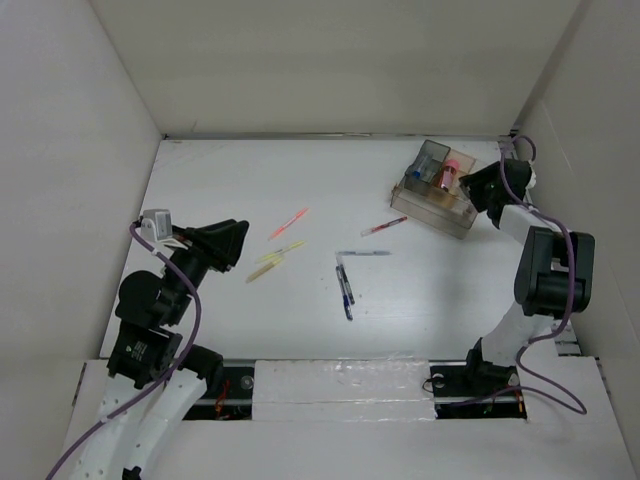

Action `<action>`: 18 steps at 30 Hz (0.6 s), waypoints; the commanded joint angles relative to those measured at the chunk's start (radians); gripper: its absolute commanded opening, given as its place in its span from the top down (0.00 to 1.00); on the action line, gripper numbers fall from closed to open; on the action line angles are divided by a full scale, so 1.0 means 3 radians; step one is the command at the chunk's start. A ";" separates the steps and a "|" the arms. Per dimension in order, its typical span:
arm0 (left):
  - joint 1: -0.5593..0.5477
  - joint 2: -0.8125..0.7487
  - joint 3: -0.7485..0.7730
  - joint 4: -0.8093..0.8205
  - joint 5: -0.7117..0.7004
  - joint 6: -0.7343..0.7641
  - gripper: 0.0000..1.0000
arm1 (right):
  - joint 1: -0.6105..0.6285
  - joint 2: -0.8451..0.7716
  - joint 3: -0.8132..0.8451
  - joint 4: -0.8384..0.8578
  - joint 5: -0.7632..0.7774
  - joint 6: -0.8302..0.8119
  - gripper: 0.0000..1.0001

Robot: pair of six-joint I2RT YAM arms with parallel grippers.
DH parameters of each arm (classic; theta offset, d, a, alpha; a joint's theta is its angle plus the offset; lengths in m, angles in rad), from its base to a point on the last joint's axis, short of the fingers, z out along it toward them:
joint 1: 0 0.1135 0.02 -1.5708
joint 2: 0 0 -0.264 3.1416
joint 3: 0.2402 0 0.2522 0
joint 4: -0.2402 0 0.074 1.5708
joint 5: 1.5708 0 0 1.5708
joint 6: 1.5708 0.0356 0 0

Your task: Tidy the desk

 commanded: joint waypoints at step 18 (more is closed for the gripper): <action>0.0007 0.0138 0.0069 0.0177 0.0143 0.0077 0.64 | -0.0017 -0.0281 0.0107 0.0194 0.0595 0.0124 0.12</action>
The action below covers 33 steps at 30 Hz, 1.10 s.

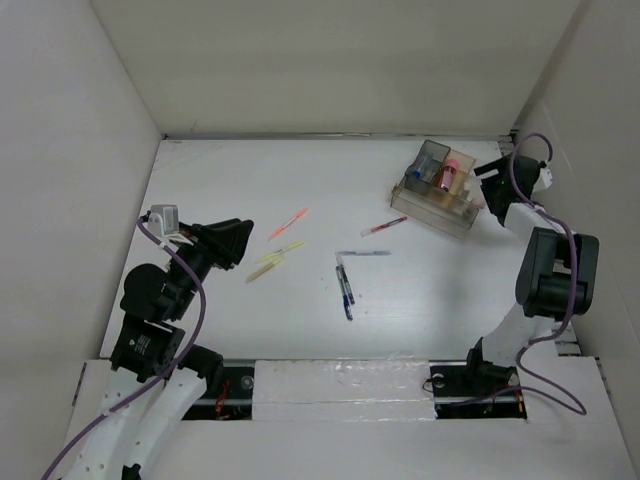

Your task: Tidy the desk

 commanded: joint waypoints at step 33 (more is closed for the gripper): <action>0.0007 0.0018 0.0069 0.0167 0.0216 0.0090 0.67 | 0.2397 -0.0366 -0.0268 -0.0369 0.0403 -0.1144 0.37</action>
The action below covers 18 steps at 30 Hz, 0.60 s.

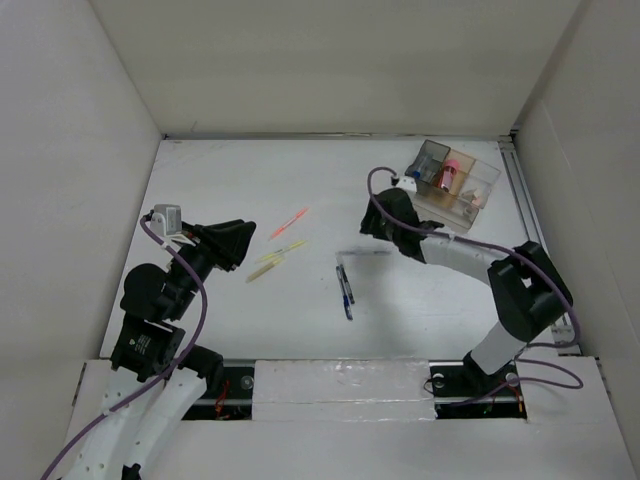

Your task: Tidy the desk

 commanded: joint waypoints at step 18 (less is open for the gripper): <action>0.0007 -0.0071 0.0048 0.0145 0.0063 0.0067 0.67 | -0.0615 0.0934 0.0965 -0.0769 -0.0279 0.0340 0.38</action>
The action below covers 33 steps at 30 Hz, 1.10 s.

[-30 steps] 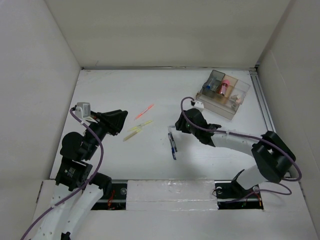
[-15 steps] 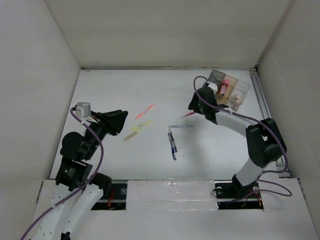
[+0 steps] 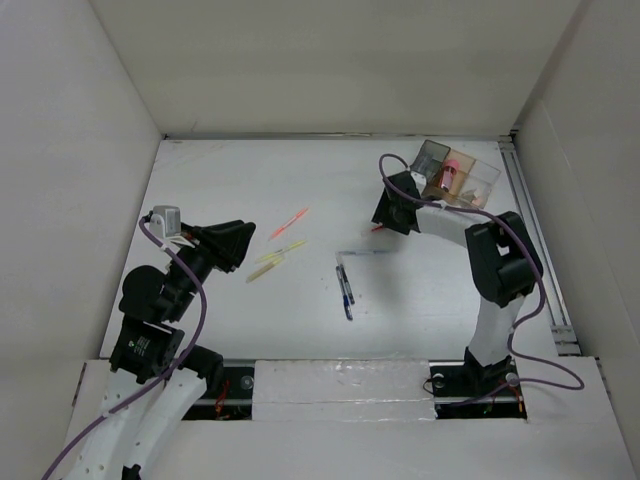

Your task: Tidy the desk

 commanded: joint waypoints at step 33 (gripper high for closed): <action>0.0007 -0.0120 0.0048 0.0140 0.0024 0.0050 0.67 | 0.0420 -0.1022 0.0040 0.0482 0.0681 -0.0872 0.98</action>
